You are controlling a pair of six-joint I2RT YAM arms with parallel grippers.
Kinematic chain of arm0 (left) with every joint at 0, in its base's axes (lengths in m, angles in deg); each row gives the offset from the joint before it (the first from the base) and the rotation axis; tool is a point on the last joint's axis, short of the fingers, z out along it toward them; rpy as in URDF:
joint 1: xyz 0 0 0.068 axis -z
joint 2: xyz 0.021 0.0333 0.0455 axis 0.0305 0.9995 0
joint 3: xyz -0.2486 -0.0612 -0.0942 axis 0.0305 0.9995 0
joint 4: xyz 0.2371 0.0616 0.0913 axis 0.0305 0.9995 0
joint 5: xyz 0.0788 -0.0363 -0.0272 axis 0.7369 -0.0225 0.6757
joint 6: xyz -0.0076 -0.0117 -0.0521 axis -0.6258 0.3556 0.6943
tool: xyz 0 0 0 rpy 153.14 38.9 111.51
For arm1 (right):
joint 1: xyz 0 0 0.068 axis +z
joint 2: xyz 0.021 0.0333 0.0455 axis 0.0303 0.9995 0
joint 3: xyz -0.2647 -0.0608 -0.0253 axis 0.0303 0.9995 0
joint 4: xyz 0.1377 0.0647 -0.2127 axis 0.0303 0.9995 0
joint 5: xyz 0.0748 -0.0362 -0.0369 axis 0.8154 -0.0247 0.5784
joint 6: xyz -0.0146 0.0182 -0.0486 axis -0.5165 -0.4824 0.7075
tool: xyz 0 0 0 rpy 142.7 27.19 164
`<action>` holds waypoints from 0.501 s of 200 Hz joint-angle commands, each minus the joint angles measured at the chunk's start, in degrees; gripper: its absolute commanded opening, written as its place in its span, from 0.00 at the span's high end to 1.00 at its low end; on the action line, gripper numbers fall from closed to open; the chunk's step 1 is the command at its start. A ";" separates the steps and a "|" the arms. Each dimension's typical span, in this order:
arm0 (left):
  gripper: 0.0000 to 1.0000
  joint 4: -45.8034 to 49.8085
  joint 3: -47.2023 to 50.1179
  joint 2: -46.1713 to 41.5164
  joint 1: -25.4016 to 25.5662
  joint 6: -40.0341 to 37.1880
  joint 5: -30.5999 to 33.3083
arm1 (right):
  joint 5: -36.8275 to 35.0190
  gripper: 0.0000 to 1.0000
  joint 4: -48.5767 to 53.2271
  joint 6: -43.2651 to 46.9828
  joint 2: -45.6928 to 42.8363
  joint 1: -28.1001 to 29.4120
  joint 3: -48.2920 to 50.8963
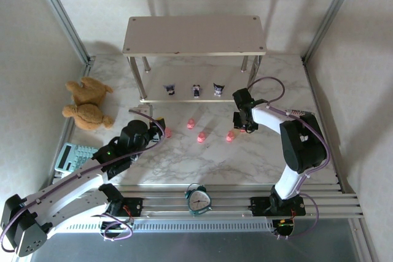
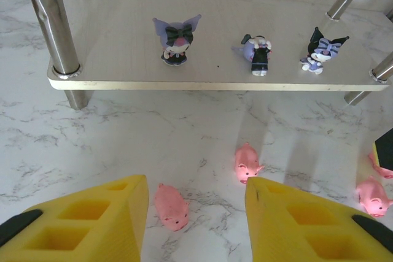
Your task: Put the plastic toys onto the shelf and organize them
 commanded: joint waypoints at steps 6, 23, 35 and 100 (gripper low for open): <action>0.55 0.71 -1.95 0.24 -0.46 -0.76 1.39 | 1.33 0.79 -0.56 -0.30 0.45 -0.27 1.10; 0.55 0.68 -2.01 0.27 -0.52 -0.74 1.48 | 1.36 0.87 -1.03 -0.36 -0.49 -0.34 1.79; 0.55 0.85 -2.15 0.51 -0.52 -0.75 1.40 | 1.32 0.88 -0.51 -0.41 -2.09 -0.32 2.15; 0.56 4.97 -12.27 3.64 -0.59 -3.96 1.38 | 0.14 0.87 12.80 2.70 -26.01 -0.26 -6.75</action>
